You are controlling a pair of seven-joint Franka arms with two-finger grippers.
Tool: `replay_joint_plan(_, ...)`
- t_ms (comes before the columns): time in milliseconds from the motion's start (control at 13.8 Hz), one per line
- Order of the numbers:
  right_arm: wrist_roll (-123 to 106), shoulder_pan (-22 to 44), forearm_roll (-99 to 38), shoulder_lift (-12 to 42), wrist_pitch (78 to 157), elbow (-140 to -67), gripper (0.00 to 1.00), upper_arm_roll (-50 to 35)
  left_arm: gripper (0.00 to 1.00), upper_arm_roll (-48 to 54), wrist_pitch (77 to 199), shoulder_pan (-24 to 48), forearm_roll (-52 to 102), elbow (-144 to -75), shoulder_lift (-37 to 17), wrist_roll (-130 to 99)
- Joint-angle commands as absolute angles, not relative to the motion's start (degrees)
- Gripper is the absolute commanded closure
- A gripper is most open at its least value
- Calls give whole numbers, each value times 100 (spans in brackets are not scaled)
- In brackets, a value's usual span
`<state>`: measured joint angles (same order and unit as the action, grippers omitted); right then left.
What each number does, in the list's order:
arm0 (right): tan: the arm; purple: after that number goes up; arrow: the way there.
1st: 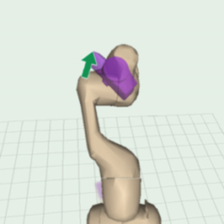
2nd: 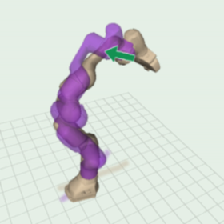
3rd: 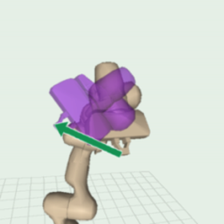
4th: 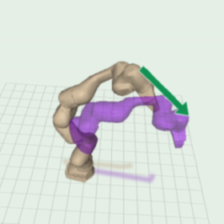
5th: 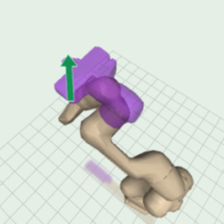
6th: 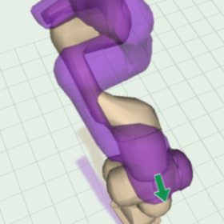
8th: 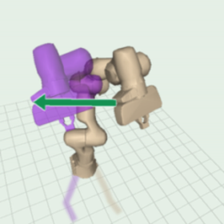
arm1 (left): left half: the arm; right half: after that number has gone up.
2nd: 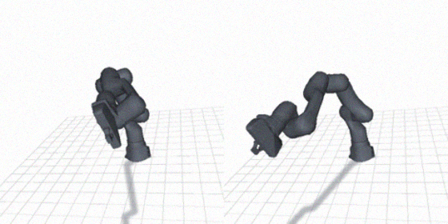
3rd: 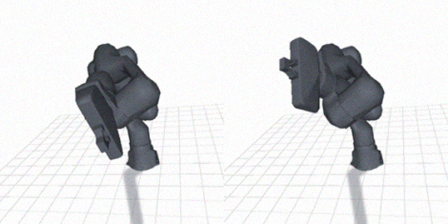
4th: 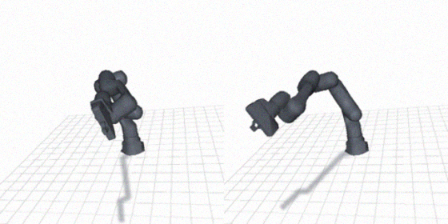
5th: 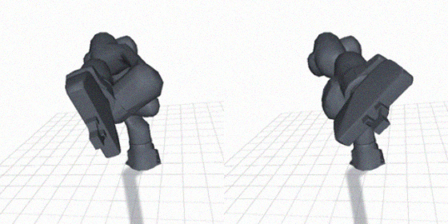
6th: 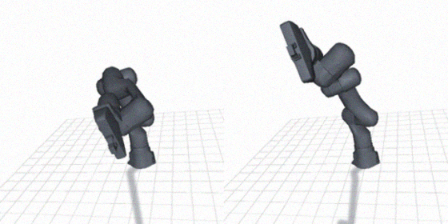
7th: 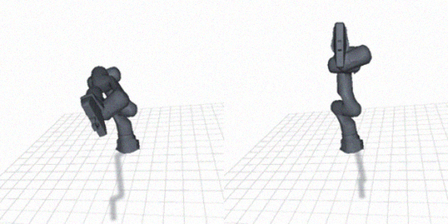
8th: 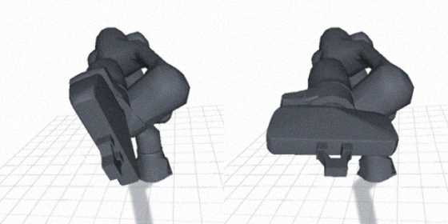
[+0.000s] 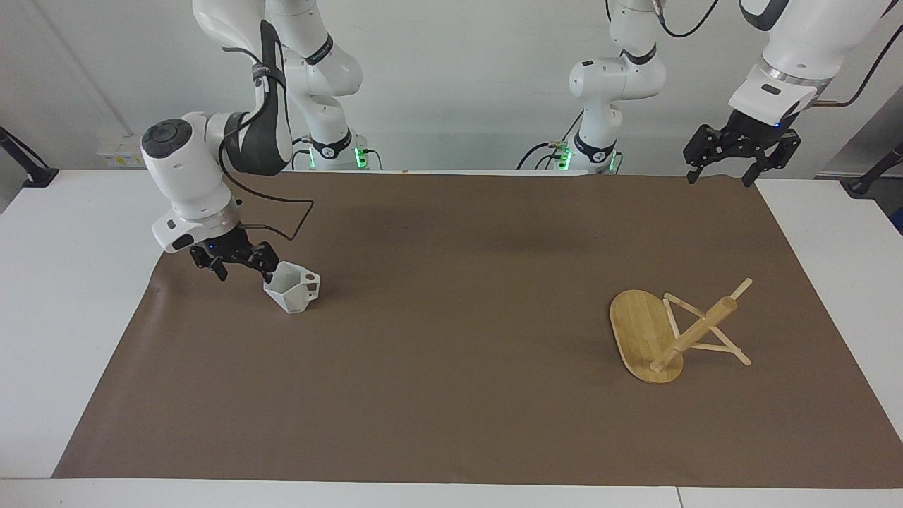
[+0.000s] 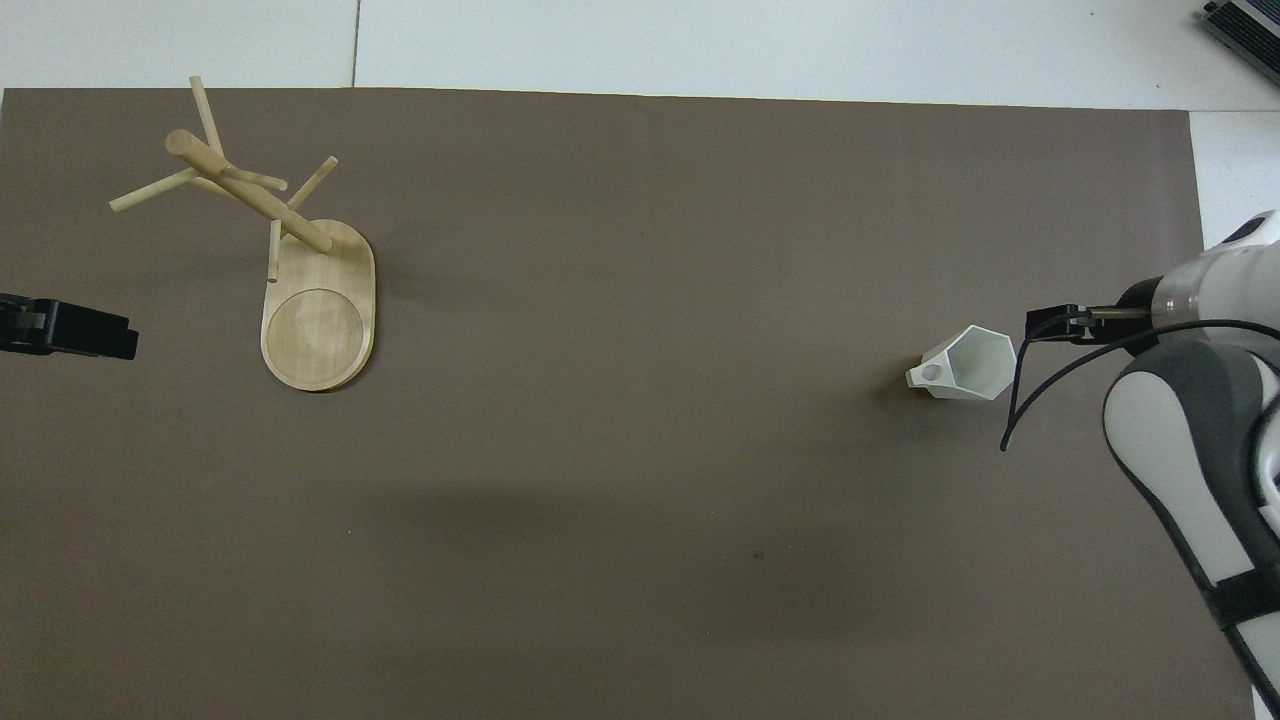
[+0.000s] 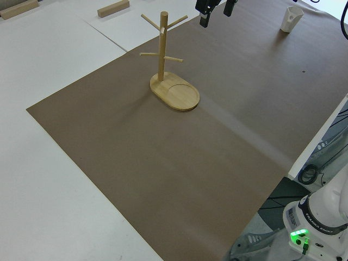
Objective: Hang cup on rack
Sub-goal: 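Move the right gripper toward the white cup lying on its side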
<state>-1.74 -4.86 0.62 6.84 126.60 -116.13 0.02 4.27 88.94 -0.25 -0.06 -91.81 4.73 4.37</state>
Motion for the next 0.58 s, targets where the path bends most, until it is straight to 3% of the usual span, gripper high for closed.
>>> replay_joint_plan(0, -430, -510, -35, 677, 12797, -11777, 0, -44, 0, 387, 8930, -17, 53, -9308, 606, 387)
replay_joint_plan(506, -694, -510, -35, 677, 12867, -12058, 2, -53, 0, 387, 8930, -9, 53, -9316, 606, 387)
